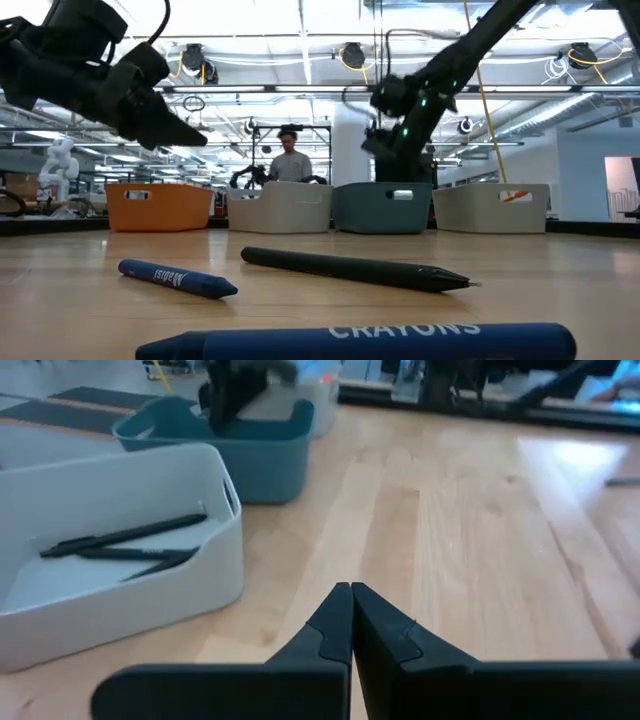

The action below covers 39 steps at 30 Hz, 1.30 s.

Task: Sort crayons/erasers/pens/pencils in bins
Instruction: Put the black pen into the left gray bin

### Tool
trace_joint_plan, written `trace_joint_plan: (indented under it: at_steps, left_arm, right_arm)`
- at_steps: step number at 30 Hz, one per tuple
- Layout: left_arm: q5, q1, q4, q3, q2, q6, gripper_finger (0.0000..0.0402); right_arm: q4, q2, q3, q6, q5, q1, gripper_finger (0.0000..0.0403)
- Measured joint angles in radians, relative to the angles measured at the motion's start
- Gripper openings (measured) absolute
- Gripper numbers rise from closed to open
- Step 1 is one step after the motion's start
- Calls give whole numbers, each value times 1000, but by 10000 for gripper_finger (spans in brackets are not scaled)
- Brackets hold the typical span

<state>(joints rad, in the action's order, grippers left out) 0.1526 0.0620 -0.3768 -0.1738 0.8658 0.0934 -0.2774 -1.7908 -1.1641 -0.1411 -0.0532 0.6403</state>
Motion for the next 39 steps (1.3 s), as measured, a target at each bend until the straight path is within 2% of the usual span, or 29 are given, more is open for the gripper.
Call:
trace_joint_plan:
  at_steps: [3, 7, 14, 18, 23, 29, 39]
  left_arm:
    - [-30, 0, 39, -5, 0, -15, 4]
    - [-57, -5, 202, -75, 0, -36, 3]
    - [-52, -69, 499, -212, 0, -62, 2]
    - [-56, -136, 602, -263, 17, -30, 2]
    - [-58, -213, 618, -324, 166, -5, 1]
    - [-51, -270, 574, -435, 385, -68, 1]
    - [-104, -322, 439, -572, 623, -166, 8]
  right_arm:
    - [-24, 84, 0, 36, 0, -12, 91]
    - [-13, 225, 36, 103, 0, -59, 81]
    - [389, 445, 373, 67, -1, -165, 7]
    - [599, 524, 554, 3, -1, -224, 9]
    - [735, 573, 675, -30, 3, -285, 2]
    - [751, 576, 685, 6, 30, -347, 1]
    - [784, 575, 685, 56, 30, -420, 1]
